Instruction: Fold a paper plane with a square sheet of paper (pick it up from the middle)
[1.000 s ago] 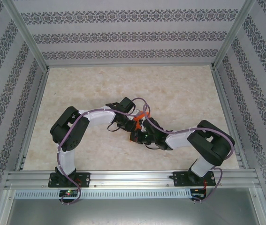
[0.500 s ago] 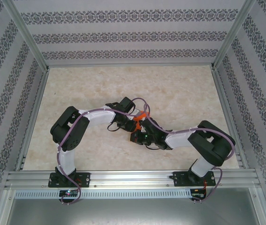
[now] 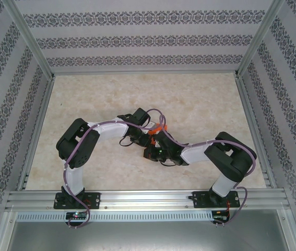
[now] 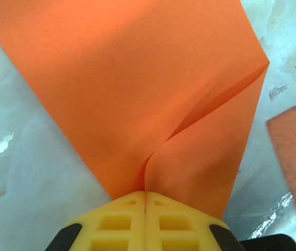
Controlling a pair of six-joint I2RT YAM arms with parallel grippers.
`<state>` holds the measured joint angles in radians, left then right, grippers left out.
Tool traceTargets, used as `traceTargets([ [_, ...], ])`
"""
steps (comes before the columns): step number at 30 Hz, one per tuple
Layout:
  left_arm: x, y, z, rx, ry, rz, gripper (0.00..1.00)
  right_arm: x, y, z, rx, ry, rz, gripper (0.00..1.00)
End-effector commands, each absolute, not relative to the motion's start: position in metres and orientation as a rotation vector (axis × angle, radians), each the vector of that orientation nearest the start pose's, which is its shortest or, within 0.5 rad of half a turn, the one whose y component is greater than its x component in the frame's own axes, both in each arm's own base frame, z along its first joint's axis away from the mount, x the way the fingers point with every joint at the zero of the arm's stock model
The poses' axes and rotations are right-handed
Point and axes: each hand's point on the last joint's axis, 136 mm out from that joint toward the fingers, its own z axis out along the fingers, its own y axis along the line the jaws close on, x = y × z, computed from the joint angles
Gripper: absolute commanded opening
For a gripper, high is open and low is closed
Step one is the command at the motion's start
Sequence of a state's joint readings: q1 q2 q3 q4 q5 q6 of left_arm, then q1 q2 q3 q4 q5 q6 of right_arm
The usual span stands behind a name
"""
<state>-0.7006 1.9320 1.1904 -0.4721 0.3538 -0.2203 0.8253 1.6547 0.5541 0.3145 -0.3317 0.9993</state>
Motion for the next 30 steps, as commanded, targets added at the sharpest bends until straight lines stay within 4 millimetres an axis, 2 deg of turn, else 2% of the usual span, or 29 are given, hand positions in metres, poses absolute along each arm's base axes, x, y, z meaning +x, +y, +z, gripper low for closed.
traceTargets([
  [1, 0.275, -0.307, -0.001, 0.816, 2.837, -0.641, 0.05, 0.22, 0.299, 0.037, 0.041, 2.63, 1.125, 0.06],
  [4, 0.275, -0.307, 0.0, 0.816, 2.836, -0.645, 0.05, 0.233, 0.284, 0.055, 0.06, 2.574, 1.11, 0.06],
  [8, 0.275, -0.308, -0.001, 0.816, 2.837, -0.646, 0.05, 0.25, 0.266, 0.055, 0.104, 2.57, 1.088, 0.06],
  [15, 0.277, -0.309, 0.001, 0.816, 2.834, -0.652, 0.05, 0.27, 0.274, 0.054, 0.119, 2.546, 1.135, 0.06],
  [20, 0.277, -0.311, 0.002, 0.826, 2.833, -0.658, 0.05, 0.272, 0.266, 0.033, 0.156, 2.605, 1.055, 0.06],
  [26, 0.276, -0.311, 0.001, 0.843, 2.836, -0.658, 0.05, 0.254, 0.239, -0.006, 0.234, 2.745, 0.879, 0.06],
  [28, 0.276, -0.311, 0.0, 0.842, 2.841, -0.659, 0.05, 0.253, 0.237, -0.009, 0.234, 2.758, 0.864, 0.06],
  [30, 0.275, -0.31, 0.0, 0.846, 2.844, -0.659, 0.05, 0.255, 0.24, 0.0, 0.22, 2.74, 0.883, 0.06],
])
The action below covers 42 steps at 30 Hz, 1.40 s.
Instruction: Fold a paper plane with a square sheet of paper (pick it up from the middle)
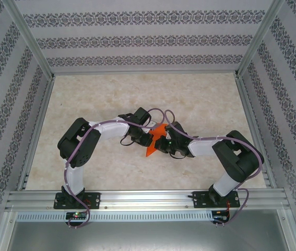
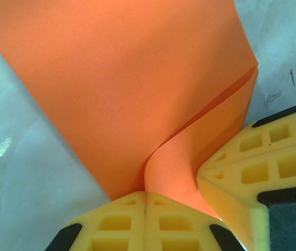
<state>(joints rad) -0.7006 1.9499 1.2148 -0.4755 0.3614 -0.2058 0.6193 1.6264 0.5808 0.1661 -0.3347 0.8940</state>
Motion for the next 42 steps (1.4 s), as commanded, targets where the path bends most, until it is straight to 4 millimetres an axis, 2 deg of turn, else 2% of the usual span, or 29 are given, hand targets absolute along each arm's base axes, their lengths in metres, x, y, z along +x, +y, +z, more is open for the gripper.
traceTargets([
  [1, 0.275, -0.31, 0.0, 0.846, 2.842, -0.657, 0.05, 0.258, 0.241, 0.007, 0.213, 2.725, 0.893, 0.06],
  [5, 0.275, -0.31, 0.0, 0.85, 2.844, -0.653, 0.05, 0.279, 0.245, 0.047, 0.211, 2.613, 0.98, 0.07],
  [8, 0.275, -0.31, -0.001, 0.853, 2.844, -0.654, 0.05, 0.29, 0.242, 0.057, 0.21, 2.578, 0.984, 0.07],
  [13, 0.275, -0.311, -0.001, 0.855, 2.845, -0.659, 0.05, 0.298, 0.238, 0.039, 0.238, 2.61, 0.968, 0.07],
  [18, 0.274, -0.311, -0.001, 0.856, 2.845, -0.658, 0.05, 0.29, 0.223, 0.0, 0.308, 2.706, 0.856, 0.06],
  [20, 0.274, -0.31, -0.002, 0.856, 2.85, -0.656, 0.05, 0.286, 0.219, -0.007, 0.316, 2.733, 0.818, 0.06],
  [22, 0.274, -0.31, -0.001, 0.859, 2.849, -0.658, 0.05, 0.288, 0.221, -0.002, 0.307, 2.72, 0.837, 0.07],
  [27, 0.273, -0.309, -0.001, 0.86, 2.85, -0.657, 0.05, 0.301, 0.228, 0.035, 0.245, 2.642, 0.891, 0.08],
  [29, 0.273, -0.31, -0.001, 0.861, 2.849, -0.66, 0.05, 0.305, 0.226, 0.041, 0.244, 2.624, 0.901, 0.08],
  [33, 0.273, -0.31, -0.001, 0.861, 2.849, -0.662, 0.06, 0.306, 0.218, 0.027, 0.261, 2.661, 0.868, 0.09],
  [38, 0.274, -0.313, 0.003, 0.856, 2.844, -0.681, 0.08, 0.295, 0.206, -0.01, 0.296, 2.772, 0.754, 0.08],
  [40, 0.275, -0.315, 0.008, 0.847, 2.841, -0.692, 0.09, 0.292, 0.205, -0.016, 0.291, 2.794, 0.736, 0.08],
  [42, 0.277, -0.318, 0.018, 0.83, 2.827, -0.709, 0.14, 0.293, 0.204, -0.015, 0.272, 2.798, 0.717, 0.08],
])
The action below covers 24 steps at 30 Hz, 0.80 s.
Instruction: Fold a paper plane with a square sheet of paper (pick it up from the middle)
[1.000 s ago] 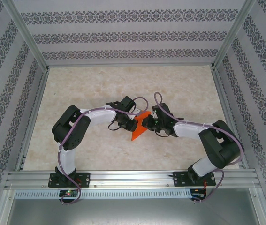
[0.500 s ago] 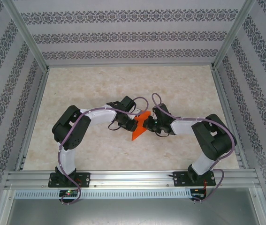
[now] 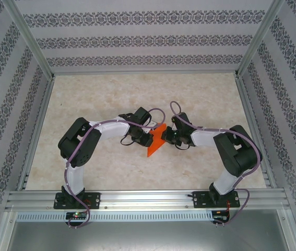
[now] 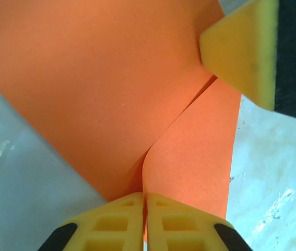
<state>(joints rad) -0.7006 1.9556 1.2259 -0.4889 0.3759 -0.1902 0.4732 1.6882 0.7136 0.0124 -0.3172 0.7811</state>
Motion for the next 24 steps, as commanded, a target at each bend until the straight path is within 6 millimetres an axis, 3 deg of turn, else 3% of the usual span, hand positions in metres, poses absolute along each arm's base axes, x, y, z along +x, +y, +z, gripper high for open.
traceTargets([
  [1, 0.279, -0.32, 0.024, 0.824, 2.813, -0.721, 0.17, 0.295, 0.205, -0.009, 0.255, 2.783, 0.721, 0.09],
  [7, 0.305, -0.31, 0.078, 0.663, 2.708, -0.687, 0.38, 0.308, 0.216, 0.02, 0.139, 2.735, 0.766, 0.13],
  [9, 0.312, -0.305, 0.095, 0.606, 2.676, -0.705, 0.41, 0.312, 0.222, 0.033, 0.116, 2.705, 0.813, 0.14],
  [11, 0.313, -0.304, 0.106, 0.591, 2.657, -0.725, 0.39, 0.318, 0.226, 0.049, 0.105, 2.663, 0.843, 0.18],
  [14, 0.304, -0.318, 0.119, 0.616, 2.643, -0.856, 0.25, 0.323, 0.225, 0.07, 0.118, 2.605, 0.866, 0.28],
  [16, 0.294, -0.33, 0.127, 0.655, 2.614, -0.954, 0.19, 0.324, 0.22, 0.078, 0.135, 2.585, 0.859, 0.29],
  [19, 0.278, -0.347, 0.129, 0.75, 2.608, -1.053, 0.16, 0.319, 0.211, 0.079, 0.173, 2.581, 0.829, 0.31],
  [24, 0.284, -0.339, 0.096, 0.685, 2.694, -0.889, 0.09, 0.306, 0.203, 0.076, 0.216, 2.57, 0.846, 0.35],
])
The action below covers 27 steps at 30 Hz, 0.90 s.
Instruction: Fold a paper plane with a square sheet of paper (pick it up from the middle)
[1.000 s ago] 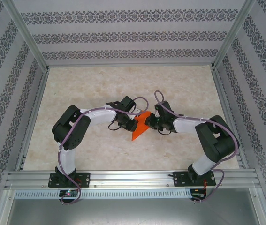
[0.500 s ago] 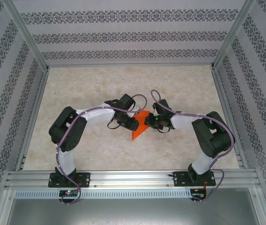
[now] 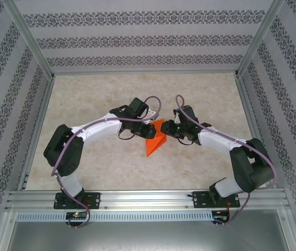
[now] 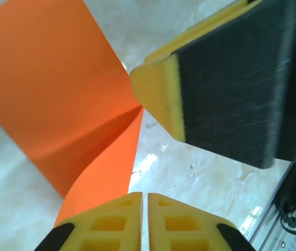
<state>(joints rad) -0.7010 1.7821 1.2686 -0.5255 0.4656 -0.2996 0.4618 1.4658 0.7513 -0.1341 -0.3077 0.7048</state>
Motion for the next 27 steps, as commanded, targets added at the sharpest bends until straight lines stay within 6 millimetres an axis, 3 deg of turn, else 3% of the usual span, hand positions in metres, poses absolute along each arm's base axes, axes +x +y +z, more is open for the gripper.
traceTargets([
  [1, 0.286, -0.336, 0.092, 0.671, 2.702, -0.862, 0.09, 0.303, 0.204, 0.074, 0.217, 2.572, 0.861, 0.36],
  [13, 0.285, -0.327, 0.08, 0.679, 2.729, -0.794, 0.06, 0.292, 0.244, 0.069, 0.042, 2.564, 1.115, 0.45],
  [20, 0.282, -0.325, 0.083, 0.671, 2.715, -0.798, 0.07, 0.295, 0.26, 0.056, -0.076, 2.591, 1.128, 0.45],
  [27, 0.274, -0.324, 0.085, 0.684, 2.695, -0.847, 0.1, 0.296, 0.264, 0.042, -0.111, 2.632, 1.102, 0.35],
])
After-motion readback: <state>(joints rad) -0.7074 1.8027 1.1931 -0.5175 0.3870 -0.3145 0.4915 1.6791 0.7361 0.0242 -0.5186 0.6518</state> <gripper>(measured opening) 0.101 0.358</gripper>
